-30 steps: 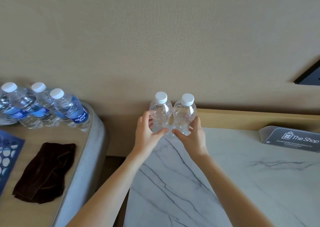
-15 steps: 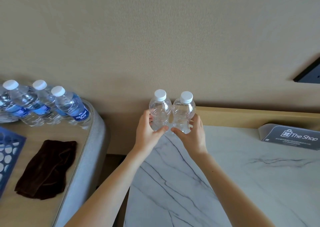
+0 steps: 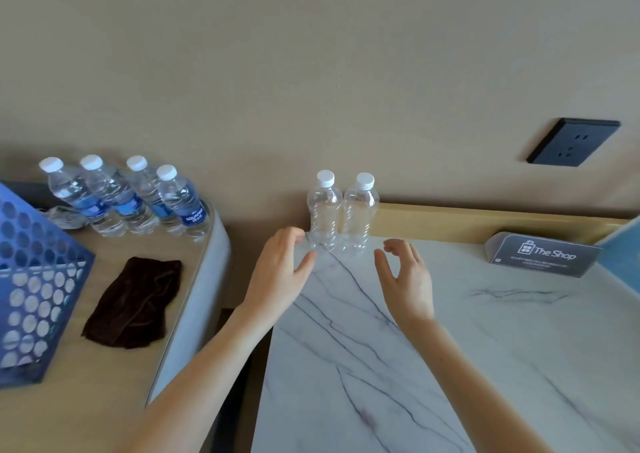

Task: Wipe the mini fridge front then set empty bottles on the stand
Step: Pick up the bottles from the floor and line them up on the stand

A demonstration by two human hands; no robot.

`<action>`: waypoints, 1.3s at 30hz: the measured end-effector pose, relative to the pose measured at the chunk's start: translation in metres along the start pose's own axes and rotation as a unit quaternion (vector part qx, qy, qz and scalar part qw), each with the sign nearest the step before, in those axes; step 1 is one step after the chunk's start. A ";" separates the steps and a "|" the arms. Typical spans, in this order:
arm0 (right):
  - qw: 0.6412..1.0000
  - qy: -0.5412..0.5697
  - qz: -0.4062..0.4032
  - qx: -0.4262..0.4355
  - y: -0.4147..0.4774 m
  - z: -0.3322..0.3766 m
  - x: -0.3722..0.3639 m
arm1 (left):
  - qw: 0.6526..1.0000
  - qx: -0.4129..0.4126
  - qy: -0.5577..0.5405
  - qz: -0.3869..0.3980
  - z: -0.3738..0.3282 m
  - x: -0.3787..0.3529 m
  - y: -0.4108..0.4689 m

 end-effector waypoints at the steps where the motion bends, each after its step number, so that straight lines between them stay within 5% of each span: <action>1: 1.000 -0.016 0.005 0.012 -0.011 0.007 0.007 | 0.999 -0.039 0.033 -0.001 -0.009 0.009 -0.011; 9: 0.978 -0.153 0.039 0.138 -0.120 0.050 0.046 | 0.979 -0.150 0.132 0.032 -0.056 0.049 -0.113; 17: 0.978 -0.158 0.102 0.089 -0.220 0.048 0.046 | 0.982 -0.079 0.106 0.132 -0.049 0.046 -0.216; 27: 0.980 -0.198 -0.022 0.025 -0.269 0.053 0.108 | 0.974 -0.145 0.048 0.168 -0.093 0.051 -0.217; 39: 0.927 -0.273 -0.191 -0.174 -0.426 0.024 0.232 | 0.898 -0.337 0.008 0.283 -0.227 -0.016 -0.287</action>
Point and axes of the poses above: each hand's wrist, its own y-axis towards the middle knuckle, its own x-axis out of the back of the hand, z = x × y, the point moved 5 cm from there along y, towards the middle knuckle, and after that the axes turned 6 degrees about x, right-handed, at the moved point
